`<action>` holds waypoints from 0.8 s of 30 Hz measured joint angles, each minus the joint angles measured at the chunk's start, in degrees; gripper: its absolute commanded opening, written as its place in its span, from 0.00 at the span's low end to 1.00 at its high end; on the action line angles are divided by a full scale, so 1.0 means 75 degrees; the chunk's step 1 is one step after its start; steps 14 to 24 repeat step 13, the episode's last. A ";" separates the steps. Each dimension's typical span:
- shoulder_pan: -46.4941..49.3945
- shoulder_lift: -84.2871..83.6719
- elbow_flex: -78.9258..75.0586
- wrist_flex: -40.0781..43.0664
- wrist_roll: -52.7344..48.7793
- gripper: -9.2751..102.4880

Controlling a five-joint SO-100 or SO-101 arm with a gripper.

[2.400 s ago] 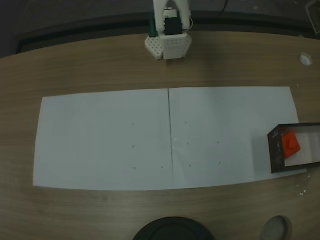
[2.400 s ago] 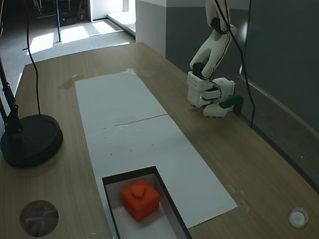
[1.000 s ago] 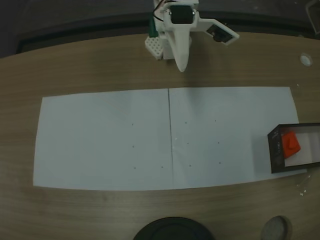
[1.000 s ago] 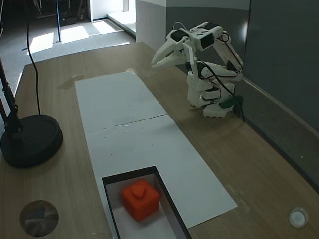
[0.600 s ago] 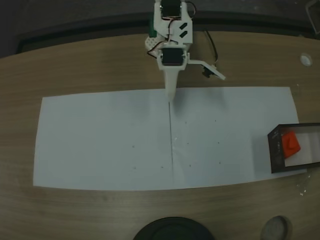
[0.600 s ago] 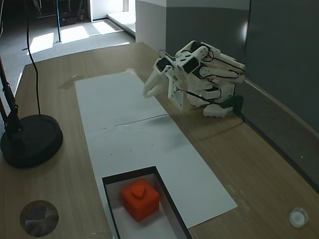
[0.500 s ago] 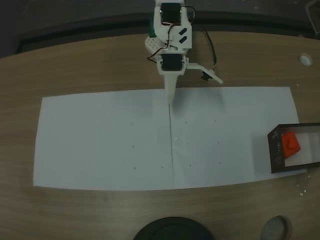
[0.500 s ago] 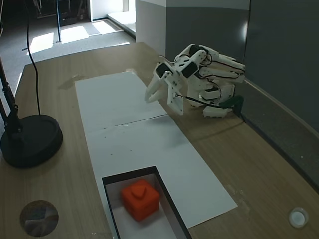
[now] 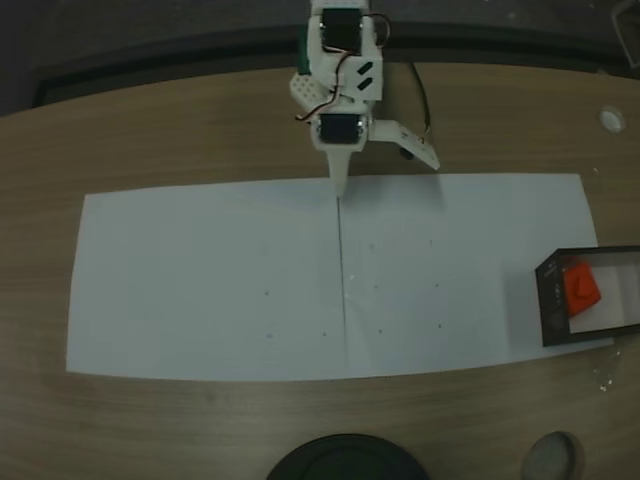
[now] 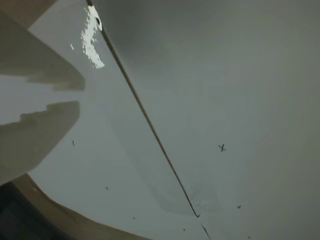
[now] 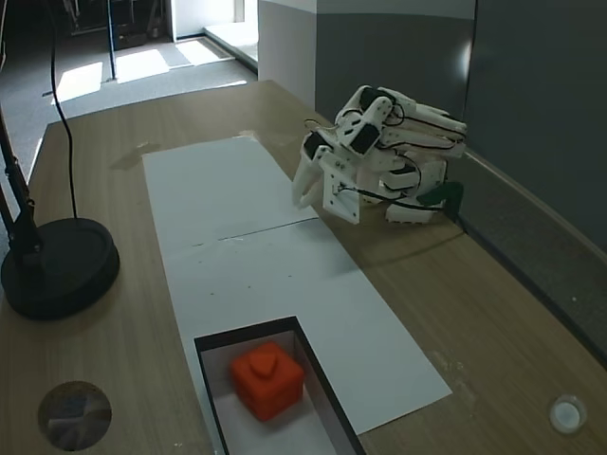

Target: Grab a orange square and put it in the box.

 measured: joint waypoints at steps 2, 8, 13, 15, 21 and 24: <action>-0.0070 0.0000 -0.0082 0.0105 0.0352 0.08; -0.0082 0.0000 -0.0117 0.0129 0.0480 0.08; -0.0082 0.0000 -0.0117 0.0129 0.0480 0.08; -0.0082 0.0000 -0.0117 0.0129 0.0480 0.08; -0.0082 0.0000 -0.0117 0.0129 0.0480 0.08; -0.0082 0.0000 -0.0117 0.0129 0.0480 0.08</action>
